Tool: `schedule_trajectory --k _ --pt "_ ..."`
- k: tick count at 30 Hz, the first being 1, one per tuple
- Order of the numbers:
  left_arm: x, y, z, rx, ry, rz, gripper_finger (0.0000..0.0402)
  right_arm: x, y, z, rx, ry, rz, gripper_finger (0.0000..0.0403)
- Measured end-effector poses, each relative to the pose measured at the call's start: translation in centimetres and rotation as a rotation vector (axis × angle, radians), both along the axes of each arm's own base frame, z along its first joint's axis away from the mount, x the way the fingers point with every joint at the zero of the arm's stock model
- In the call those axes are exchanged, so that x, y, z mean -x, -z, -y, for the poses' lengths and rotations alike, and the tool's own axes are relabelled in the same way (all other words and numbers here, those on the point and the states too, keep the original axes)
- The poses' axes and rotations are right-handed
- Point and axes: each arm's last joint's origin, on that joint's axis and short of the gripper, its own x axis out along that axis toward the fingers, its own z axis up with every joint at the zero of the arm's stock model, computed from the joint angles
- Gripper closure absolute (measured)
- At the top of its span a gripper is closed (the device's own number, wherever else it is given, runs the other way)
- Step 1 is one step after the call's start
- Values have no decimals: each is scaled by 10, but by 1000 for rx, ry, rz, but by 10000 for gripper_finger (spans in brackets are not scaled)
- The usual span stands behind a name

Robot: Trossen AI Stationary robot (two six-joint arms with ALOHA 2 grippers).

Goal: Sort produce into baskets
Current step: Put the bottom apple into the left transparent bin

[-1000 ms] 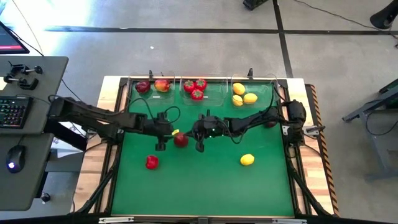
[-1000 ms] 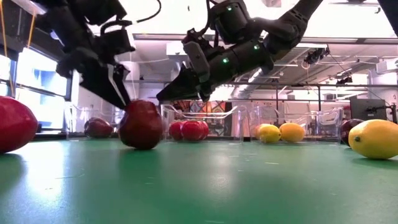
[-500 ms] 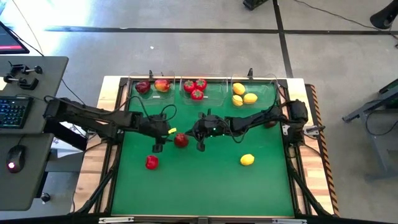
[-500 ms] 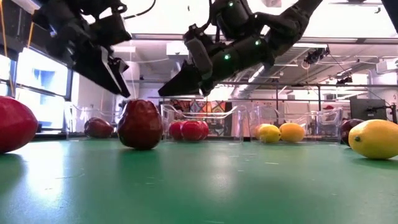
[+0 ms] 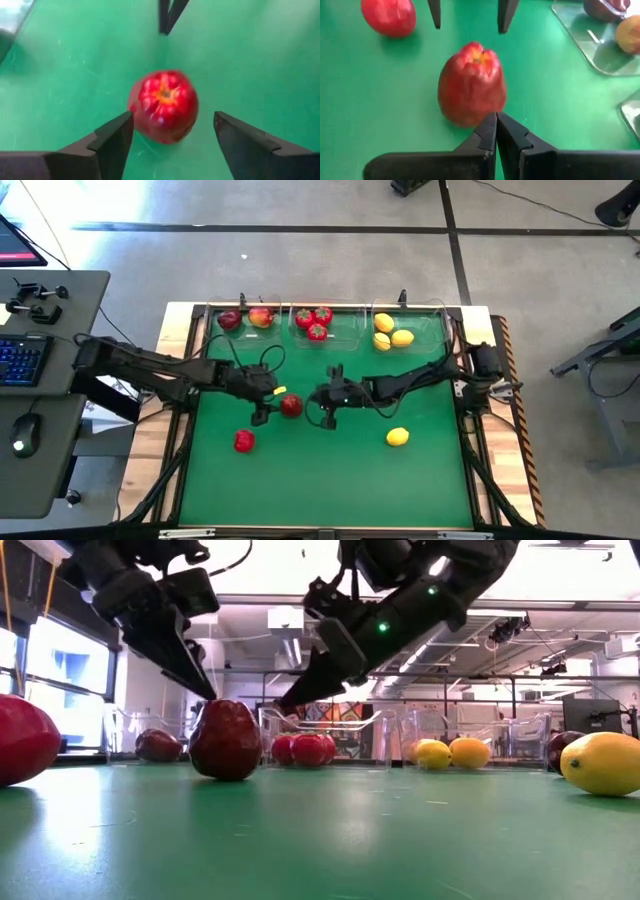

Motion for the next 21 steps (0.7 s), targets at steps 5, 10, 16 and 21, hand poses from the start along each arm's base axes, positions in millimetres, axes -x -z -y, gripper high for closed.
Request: schedule_trajectory --k 5,10,16,21 --pt "-15 -10 0 -47 49 -17 123 4 3 -11 43 21 -42 403" --pt "-30 -13 -3 -80 74 -117 122 7 4 -20 71 28 -68 403" --pt "-47 -9 -7 -122 114 -195 122 11 6 -28 88 19 -103 403" --pt "-58 -5 -7 -129 144 -224 122 13 7 -32 108 25 -123 403"
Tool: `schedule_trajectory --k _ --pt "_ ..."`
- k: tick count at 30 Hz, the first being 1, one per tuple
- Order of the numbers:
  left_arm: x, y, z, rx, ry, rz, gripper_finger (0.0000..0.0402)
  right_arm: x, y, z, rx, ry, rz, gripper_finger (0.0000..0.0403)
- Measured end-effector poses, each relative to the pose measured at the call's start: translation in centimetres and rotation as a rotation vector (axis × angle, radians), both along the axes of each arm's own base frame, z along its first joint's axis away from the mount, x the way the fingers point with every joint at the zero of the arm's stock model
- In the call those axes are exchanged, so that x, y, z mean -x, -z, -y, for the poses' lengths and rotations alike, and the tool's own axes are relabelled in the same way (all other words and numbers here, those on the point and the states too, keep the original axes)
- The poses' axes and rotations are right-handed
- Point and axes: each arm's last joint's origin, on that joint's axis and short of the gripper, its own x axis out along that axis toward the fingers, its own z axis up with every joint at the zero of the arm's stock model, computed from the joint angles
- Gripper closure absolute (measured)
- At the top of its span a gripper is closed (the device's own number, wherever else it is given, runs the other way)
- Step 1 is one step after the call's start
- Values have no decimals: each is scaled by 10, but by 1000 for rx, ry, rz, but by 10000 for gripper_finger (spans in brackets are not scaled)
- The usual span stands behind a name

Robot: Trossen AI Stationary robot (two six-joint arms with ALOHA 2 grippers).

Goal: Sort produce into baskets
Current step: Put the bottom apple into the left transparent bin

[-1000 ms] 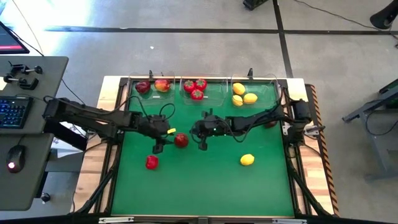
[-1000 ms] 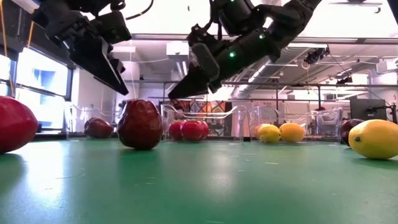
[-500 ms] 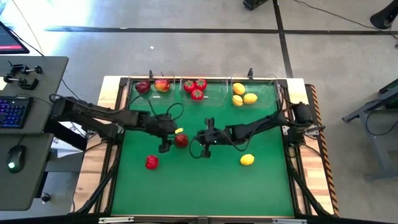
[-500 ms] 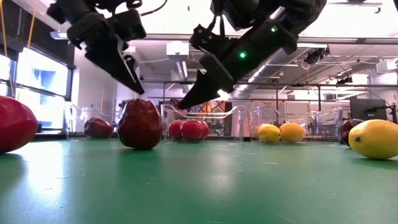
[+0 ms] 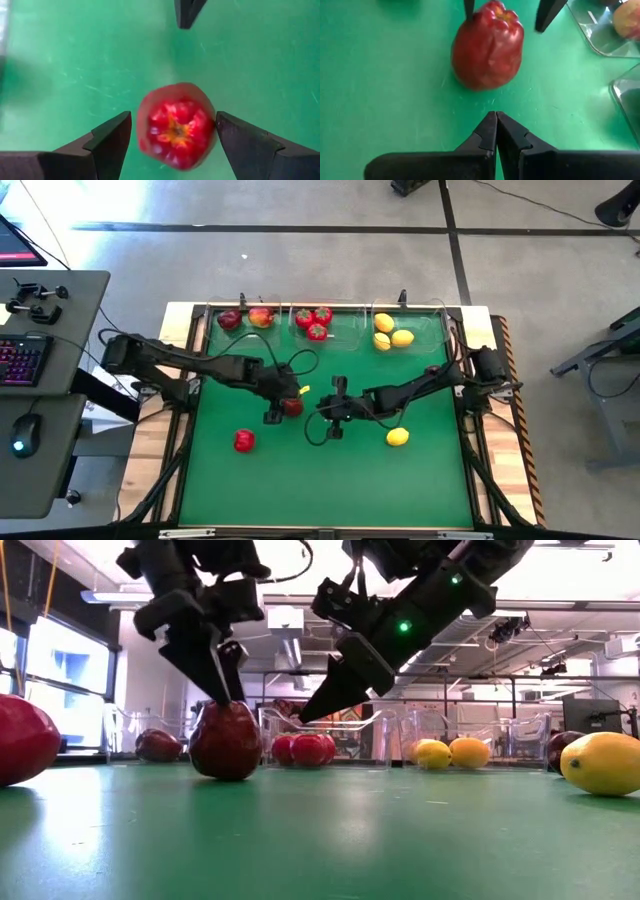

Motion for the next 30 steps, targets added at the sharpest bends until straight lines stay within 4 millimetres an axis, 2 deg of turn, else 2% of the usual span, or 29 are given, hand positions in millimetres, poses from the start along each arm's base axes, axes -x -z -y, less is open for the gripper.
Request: schedule_trajectory --k 7,14,23,30 --pt "-8 12 -1 12 35 -61 122 1 0 -7 1 -17 0 403" --pt "-8 13 -3 2 51 -68 125 1 0 -7 7 -12 1 403" --pt "-7 13 -6 4 48 -77 154 2 1 -7 8 -11 -17 403" --pt "-5 13 -6 1 56 -90 156 3 2 -7 -9 3 -16 403"
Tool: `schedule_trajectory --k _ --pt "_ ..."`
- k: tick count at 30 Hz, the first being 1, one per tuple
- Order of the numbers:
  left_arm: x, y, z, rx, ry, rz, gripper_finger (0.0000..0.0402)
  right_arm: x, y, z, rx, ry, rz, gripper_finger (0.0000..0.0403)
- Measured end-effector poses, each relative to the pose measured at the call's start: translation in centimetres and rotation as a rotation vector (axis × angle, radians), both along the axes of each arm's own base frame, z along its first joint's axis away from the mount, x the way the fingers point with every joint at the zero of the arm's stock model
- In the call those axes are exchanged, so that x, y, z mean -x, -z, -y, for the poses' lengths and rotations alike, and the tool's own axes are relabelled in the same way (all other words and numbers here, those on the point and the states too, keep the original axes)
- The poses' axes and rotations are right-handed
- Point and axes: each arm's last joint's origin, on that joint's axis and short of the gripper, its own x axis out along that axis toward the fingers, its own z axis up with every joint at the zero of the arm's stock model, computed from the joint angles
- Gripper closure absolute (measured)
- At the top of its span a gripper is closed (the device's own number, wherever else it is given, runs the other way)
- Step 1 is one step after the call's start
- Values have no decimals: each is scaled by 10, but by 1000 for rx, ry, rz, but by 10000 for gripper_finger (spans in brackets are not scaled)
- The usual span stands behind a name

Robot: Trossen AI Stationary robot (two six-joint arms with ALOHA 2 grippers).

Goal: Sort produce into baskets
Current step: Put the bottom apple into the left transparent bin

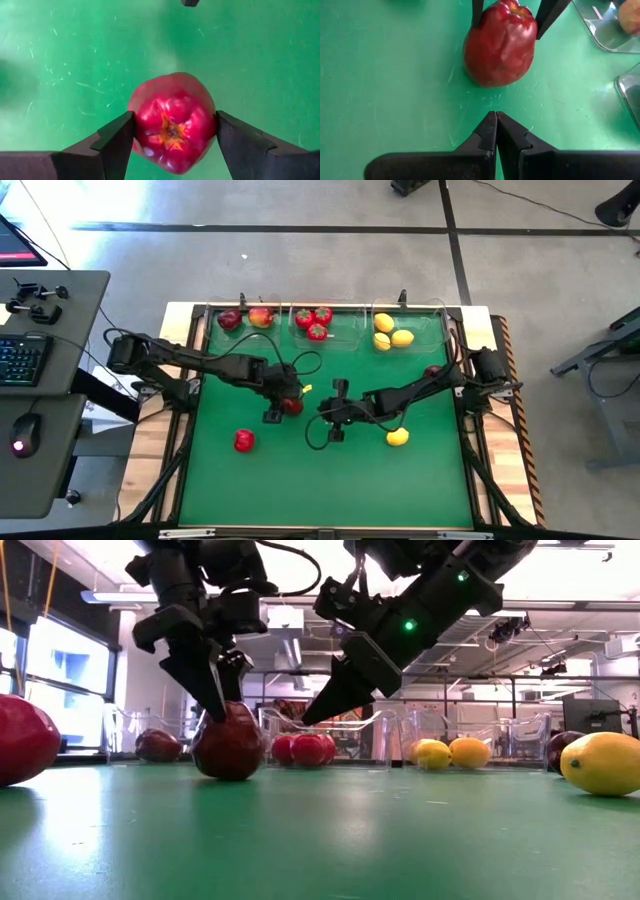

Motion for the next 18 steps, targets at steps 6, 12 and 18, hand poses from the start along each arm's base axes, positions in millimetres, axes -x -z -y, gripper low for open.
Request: schedule_trajectory --k 6,12,18 --pt "11 -9 -2 -9 1 -23 157 2 2 -1 -5 18 -19 403" --pt "25 -43 -18 -108 -129 -57 161 3 3 -1 0 19 -31 403" --pt "42 -81 -54 -165 -317 -98 170 3 3 -1 4 18 -41 403"
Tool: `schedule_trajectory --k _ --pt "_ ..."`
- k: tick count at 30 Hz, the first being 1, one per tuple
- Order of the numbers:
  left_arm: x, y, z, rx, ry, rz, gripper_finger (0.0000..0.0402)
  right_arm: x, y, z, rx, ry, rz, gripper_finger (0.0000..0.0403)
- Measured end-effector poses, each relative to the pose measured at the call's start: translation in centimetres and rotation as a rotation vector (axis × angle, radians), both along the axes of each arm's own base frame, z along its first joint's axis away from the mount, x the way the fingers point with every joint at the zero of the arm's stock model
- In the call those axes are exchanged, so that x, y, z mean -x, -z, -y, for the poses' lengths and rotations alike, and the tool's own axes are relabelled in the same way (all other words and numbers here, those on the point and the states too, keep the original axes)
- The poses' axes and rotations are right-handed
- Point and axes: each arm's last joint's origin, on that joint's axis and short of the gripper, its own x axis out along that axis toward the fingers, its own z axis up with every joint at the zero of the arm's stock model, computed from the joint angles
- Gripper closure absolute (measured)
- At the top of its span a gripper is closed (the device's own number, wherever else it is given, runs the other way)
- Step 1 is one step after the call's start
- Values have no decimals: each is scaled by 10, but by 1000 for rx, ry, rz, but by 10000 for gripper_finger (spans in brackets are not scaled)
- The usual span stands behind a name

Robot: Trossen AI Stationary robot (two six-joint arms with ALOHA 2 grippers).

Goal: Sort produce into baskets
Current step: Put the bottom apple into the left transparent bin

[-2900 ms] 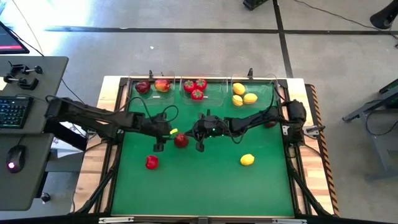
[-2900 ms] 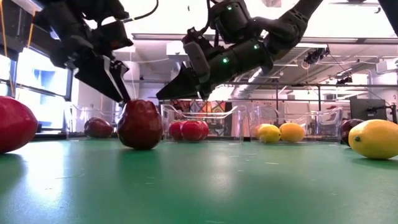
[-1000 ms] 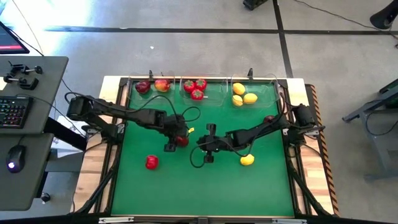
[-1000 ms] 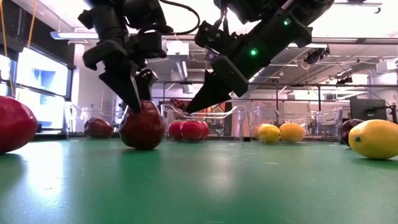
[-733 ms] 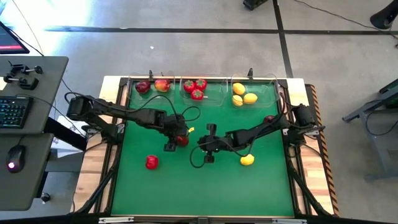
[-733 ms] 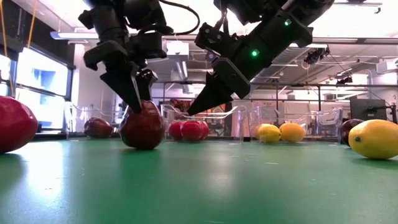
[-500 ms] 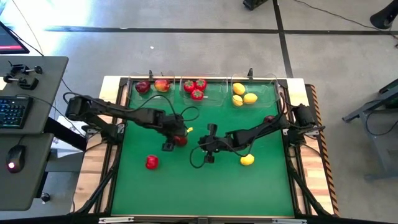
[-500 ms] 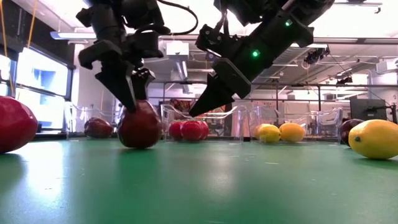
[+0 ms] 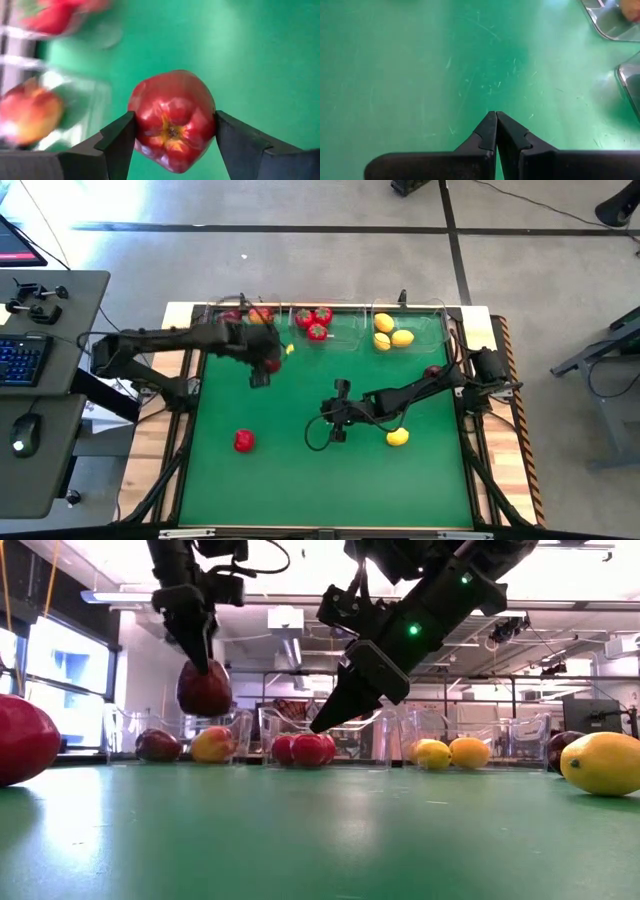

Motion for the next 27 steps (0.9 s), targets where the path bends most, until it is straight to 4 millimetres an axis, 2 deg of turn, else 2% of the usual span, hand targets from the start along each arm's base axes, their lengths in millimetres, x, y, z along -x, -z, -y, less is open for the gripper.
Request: schedule_trajectory --k 5,10,15,19,23,27 --pt "18 -23 -35 -23 -158 6 172 0 0 0 -3 -4 -1 403" --pt "37 -31 -69 -43 -279 -3 172 0 0 0 -3 -4 -2 403" --pt "56 -31 -98 -51 -370 -15 172 0 0 0 -3 -5 -2 403" --pt "65 -32 -116 -21 -421 69 172 0 0 0 -4 -5 0 403" --pt "70 -31 -129 32 -456 134 172 0 0 0 -5 -6 1 403" --pt "72 -21 -137 88 -473 141 172 0 0 0 -9 -10 1 403"
